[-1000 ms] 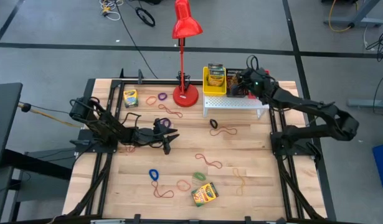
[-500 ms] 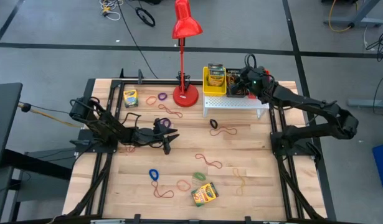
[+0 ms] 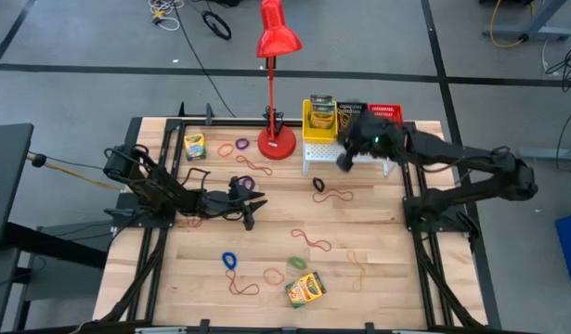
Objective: Pick & Place Office Desk Supplies
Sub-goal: Put the green spring keychain into the red bin on the shelf
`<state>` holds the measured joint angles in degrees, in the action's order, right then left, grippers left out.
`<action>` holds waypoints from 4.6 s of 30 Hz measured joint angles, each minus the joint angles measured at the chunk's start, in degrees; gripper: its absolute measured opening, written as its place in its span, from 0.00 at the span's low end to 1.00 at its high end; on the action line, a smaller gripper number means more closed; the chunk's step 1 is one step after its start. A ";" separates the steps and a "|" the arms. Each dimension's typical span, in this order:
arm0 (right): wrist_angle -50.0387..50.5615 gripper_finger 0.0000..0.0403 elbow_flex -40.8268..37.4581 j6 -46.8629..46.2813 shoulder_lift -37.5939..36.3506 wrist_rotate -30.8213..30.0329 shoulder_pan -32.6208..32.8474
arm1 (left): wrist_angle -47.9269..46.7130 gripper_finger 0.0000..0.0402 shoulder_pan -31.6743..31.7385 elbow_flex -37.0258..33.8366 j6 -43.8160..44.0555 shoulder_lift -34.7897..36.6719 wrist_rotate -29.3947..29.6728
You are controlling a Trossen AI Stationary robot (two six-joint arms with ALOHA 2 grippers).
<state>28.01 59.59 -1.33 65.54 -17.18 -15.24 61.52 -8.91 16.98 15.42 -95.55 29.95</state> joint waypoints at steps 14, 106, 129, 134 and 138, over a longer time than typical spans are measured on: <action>-1.58 0.02 0.00 -9.31 9.09 -5.73 28.37 | 0.04 0.31 -0.01 0.01 -0.02 0.00 0.00; -7.46 0.04 0.04 -18.20 26.34 -6.09 37.56 | 0.02 0.31 0.00 0.10 -0.02 0.00 -0.39; 20.30 0.04 0.13 -8.60 -8.91 -10.12 3.61 | 0.02 0.31 -0.02 0.10 -0.02 0.00 -0.42; 20.61 0.04 0.11 -2.20 -8.27 -9.22 -10.47 | 0.02 0.31 -0.02 0.10 -0.02 0.00 -0.42; 19.63 0.04 0.12 1.45 -8.16 -8.41 -20.40 | 0.02 0.31 -0.02 0.08 -0.02 0.00 -0.42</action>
<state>47.64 59.71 0.12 57.37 -25.60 -35.64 61.54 -8.93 17.06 15.40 -95.55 29.54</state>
